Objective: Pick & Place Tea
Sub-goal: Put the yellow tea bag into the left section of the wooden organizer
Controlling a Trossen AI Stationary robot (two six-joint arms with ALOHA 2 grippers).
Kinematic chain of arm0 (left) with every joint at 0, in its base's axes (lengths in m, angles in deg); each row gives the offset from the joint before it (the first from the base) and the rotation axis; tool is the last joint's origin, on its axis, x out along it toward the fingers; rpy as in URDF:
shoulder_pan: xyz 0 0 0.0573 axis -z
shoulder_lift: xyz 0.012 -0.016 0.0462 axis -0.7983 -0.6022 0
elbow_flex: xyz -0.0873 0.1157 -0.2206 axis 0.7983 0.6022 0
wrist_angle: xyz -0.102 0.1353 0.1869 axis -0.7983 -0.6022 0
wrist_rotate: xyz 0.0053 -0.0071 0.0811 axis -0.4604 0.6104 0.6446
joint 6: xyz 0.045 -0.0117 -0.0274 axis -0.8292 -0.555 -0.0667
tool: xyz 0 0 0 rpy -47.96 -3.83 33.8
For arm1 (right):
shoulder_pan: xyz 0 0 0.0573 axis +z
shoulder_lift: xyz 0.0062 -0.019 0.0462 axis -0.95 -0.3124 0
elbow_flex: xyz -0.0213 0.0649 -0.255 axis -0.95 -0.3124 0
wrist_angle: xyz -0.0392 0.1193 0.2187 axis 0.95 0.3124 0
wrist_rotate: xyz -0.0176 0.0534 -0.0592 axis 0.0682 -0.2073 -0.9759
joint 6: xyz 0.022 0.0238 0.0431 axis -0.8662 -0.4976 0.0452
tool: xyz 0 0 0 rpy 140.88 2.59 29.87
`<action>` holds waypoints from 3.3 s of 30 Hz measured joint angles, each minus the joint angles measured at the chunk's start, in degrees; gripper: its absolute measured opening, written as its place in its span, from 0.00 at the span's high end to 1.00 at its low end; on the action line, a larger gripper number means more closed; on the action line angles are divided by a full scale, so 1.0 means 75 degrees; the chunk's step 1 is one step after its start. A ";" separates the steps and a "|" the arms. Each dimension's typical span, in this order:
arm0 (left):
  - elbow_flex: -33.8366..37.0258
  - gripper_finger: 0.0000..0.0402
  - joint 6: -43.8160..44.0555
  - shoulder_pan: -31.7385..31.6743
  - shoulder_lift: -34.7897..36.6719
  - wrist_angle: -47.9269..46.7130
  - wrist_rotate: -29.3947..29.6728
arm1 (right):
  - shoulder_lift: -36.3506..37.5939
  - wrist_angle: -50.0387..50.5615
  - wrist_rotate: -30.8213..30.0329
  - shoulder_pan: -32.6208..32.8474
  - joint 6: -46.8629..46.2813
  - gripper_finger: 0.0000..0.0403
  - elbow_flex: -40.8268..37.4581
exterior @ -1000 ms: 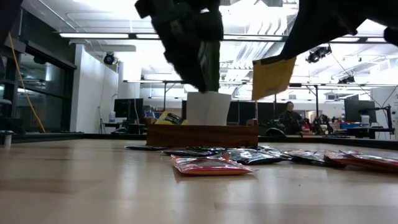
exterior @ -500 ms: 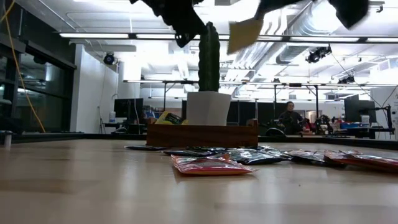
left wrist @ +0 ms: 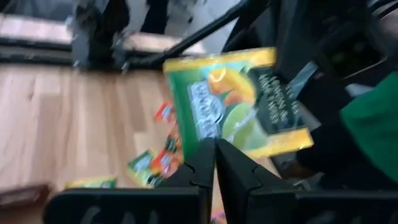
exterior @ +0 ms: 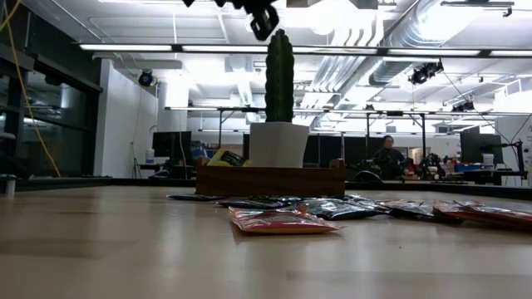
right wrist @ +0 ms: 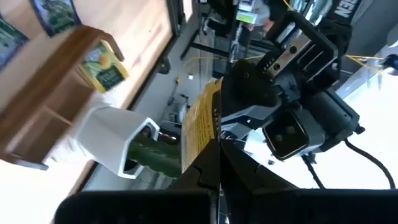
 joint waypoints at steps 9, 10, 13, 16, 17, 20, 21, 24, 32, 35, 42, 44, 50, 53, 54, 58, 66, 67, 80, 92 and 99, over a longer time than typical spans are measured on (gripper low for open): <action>0.0000 0.75 0.0718 -0.0307 -0.0003 0.1145 -0.0966 | 0.0000 -0.0001 -0.0023 0.0093 0.0029 1.00 0.0128; 0.0000 0.73 0.0749 -0.0416 -0.0004 0.1184 -0.1003 | 0.0000 0.0019 -0.0029 0.0104 0.0007 1.00 0.0122; 0.0000 0.68 0.0751 -0.0809 -0.0006 0.1018 -0.1105 | 0.0000 0.0010 -0.0091 0.0121 0.0190 1.00 0.0122; 0.0000 0.66 0.0769 -0.1199 -0.0009 0.0955 -0.1403 | 0.0000 0.0000 -0.0238 0.0118 0.0521 1.00 0.0119; 0.0000 0.66 0.0821 -0.1314 -0.0009 0.0964 -0.1543 | 0.0000 0.0000 -0.0227 0.0118 0.0603 1.00 0.0119; 0.0000 0.64 0.1081 -0.1530 -0.0009 0.1001 -0.2044 | 0.0000 0.0001 -0.0172 0.0115 0.0763 1.00 0.0116; 0.0000 0.64 0.1122 -0.1569 -0.0009 0.1021 -0.2278 | 0.0000 0.0000 -0.0159 0.0115 0.0823 1.00 0.0116; 0.0000 0.63 0.1253 -0.1594 -0.0009 0.1082 -0.2711 | 0.0000 0.0000 -0.0157 0.0092 0.0893 1.00 0.0115; 0.0000 0.63 0.1466 -0.1594 -0.0006 0.1136 -0.2820 | 0.0000 -0.0107 -0.0026 0.0075 0.1280 1.00 0.0110; 0.0000 0.63 0.1494 -0.1593 -0.0006 0.1130 -0.2845 | 0.0000 -0.0370 -0.0003 0.0075 0.1690 1.00 0.0107; 0.0007 0.63 0.1494 -0.1479 -0.0155 0.1118 -0.2796 | 0.0000 -0.0761 0.0153 0.0042 0.2217 1.00 0.0107; -0.0006 0.63 0.1494 -0.1403 -0.0134 0.1148 -0.2796 | 0.0003 -0.0761 0.0173 0.0037 0.2283 1.00 0.0107; -0.0003 0.63 0.1494 -0.1271 -0.0140 0.1143 -0.2879 | 0.0016 -0.0822 0.0290 -0.0019 0.2316 1.00 0.0107; -0.0003 0.63 0.1519 -0.1211 -0.0140 0.1068 -0.2891 | 0.0017 -0.0994 0.0386 -0.0025 0.2448 1.00 0.0107; -0.0003 0.63 0.1523 -0.1195 -0.0140 0.1052 -0.2881 | 0.0017 -0.1054 0.0387 -0.0025 0.2527 1.00 0.0107; -0.0003 0.63 0.1510 -0.1126 -0.0140 0.0845 -0.2845 | 0.0017 -0.1392 0.0388 -0.0023 0.2935 1.00 0.0107; 0.0000 0.63 0.1496 -0.1058 -0.0254 0.0748 -0.2769 | 0.0017 -0.1542 0.0512 -0.0025 0.3171 1.00 0.0107; 0.0000 0.63 0.1497 -0.1031 -0.0254 0.0748 -0.2777 | 0.0020 -0.1559 0.0536 -0.0025 0.3237 1.00 0.0107; 0.0000 0.63 0.1523 -0.0794 -0.0256 0.0740 -0.3152 | 0.0029 -0.1587 0.0765 -0.0238 0.3267 1.00 0.0107; 0.0000 0.73 0.1500 -0.0740 -0.0256 0.0745 -0.3080 | 0.0029 -0.1669 0.0934 -0.0350 0.3203 1.00 0.0107; 0.0000 0.97 0.1358 -0.0740 -0.0256 0.0739 -0.3095 | 0.0029 -0.1667 0.0956 -0.0371 0.3061 1.00 0.0107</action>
